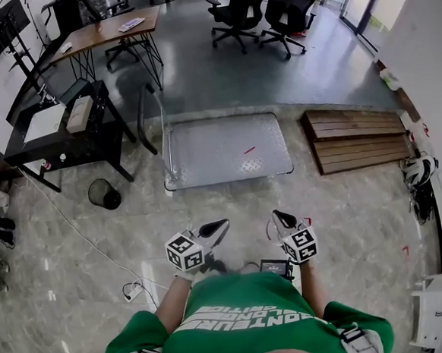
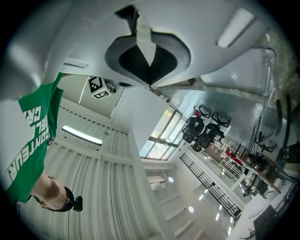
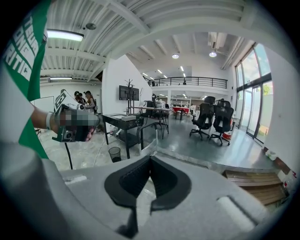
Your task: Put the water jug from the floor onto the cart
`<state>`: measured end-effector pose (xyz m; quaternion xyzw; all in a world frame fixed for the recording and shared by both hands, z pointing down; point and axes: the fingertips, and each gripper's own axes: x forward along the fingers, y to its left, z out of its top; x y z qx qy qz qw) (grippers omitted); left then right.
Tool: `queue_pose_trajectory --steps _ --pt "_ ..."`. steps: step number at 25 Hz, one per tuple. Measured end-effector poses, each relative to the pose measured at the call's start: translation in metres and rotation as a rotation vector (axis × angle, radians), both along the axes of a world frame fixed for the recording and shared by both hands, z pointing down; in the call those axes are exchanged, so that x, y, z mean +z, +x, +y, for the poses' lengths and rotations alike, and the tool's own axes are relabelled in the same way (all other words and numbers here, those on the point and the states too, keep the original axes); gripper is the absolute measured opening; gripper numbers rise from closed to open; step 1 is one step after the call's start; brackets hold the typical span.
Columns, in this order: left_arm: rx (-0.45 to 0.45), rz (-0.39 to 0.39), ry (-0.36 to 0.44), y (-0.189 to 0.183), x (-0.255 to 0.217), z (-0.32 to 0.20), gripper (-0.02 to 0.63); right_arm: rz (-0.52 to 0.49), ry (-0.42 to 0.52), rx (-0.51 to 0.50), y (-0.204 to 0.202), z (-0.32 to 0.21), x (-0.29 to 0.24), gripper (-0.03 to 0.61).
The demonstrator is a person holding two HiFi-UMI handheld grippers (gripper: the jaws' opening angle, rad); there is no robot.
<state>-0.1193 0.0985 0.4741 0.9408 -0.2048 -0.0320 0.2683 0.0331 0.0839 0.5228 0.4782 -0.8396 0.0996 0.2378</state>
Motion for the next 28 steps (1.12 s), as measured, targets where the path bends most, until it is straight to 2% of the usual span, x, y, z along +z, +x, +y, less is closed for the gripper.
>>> queue_pose_trajectory --steps 10,28 --pt "-0.004 -0.037 0.002 0.019 0.002 -0.025 0.015 -0.026 0.007 -0.013 0.018 -0.032 0.006 -0.008" --pt "0.011 -0.1 0.062 0.112 -0.014 -0.104 0.015 -0.074 0.031 0.015 0.115 -0.105 0.009 -0.008"
